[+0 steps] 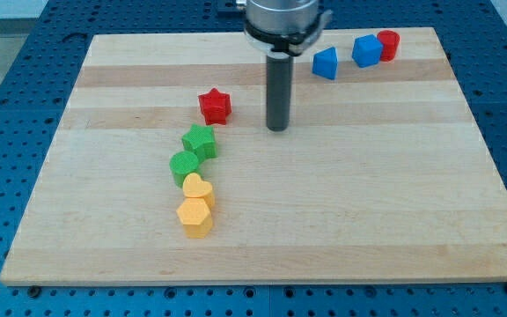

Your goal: Slide the green blocks towards the right side

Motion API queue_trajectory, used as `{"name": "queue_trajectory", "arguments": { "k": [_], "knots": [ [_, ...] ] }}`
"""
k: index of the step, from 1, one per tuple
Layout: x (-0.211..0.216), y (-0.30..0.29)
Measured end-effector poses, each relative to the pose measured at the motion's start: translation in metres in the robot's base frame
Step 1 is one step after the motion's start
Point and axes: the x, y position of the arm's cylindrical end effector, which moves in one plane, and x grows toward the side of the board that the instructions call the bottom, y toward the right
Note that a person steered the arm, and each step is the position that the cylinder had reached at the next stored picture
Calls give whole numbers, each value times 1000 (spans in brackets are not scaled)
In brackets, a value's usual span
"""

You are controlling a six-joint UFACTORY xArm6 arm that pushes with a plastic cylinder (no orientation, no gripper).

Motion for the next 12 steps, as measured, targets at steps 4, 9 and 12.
{"name": "queue_trajectory", "arguments": {
  "k": [4,9,12],
  "knots": [
    [11,-205],
    [77,-60],
    [27,-168]
  ]
}}
